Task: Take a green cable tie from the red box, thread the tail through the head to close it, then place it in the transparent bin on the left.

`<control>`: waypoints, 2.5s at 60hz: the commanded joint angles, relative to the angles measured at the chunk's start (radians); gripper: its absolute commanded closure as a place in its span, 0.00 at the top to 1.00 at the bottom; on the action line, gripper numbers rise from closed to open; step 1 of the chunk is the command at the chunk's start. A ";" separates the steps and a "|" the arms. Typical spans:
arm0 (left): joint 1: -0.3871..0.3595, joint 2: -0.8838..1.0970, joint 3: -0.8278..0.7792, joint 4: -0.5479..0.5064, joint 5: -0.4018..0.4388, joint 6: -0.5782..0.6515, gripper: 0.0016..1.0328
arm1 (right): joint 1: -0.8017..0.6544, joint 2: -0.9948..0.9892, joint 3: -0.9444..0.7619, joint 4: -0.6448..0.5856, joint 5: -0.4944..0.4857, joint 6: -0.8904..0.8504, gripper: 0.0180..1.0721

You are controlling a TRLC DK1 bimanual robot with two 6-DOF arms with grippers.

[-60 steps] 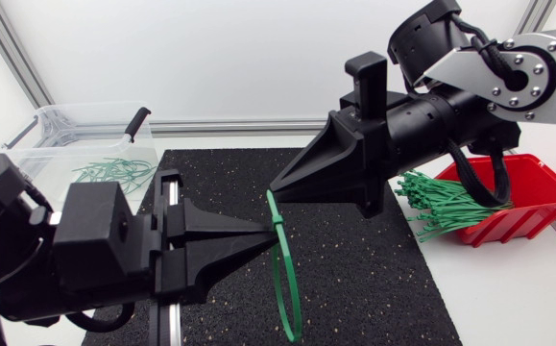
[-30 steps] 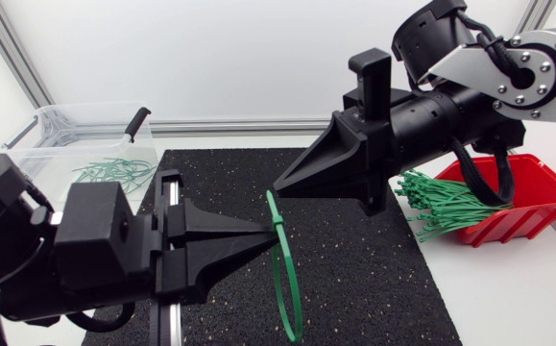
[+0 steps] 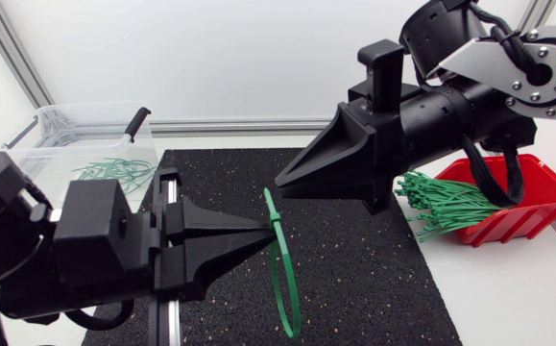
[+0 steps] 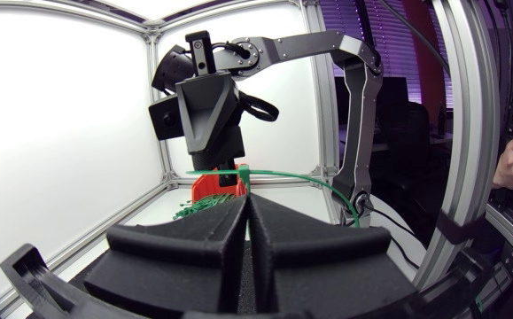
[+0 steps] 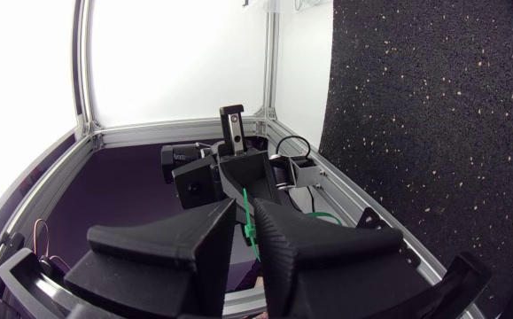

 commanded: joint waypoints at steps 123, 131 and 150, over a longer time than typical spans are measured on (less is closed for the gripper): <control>-0.087 -0.004 0.038 -0.046 -0.059 0.007 0.03 | 0.092 -0.015 -0.066 0.142 0.199 0.121 0.06; -0.012 0.042 0.038 -0.043 -0.053 0.007 0.03 | 0.110 -0.049 -0.059 0.095 0.156 0.095 0.42; 0.228 0.055 0.104 -0.206 -0.050 0.010 0.03 | 0.009 -0.036 -0.050 -0.042 0.286 -0.141 0.97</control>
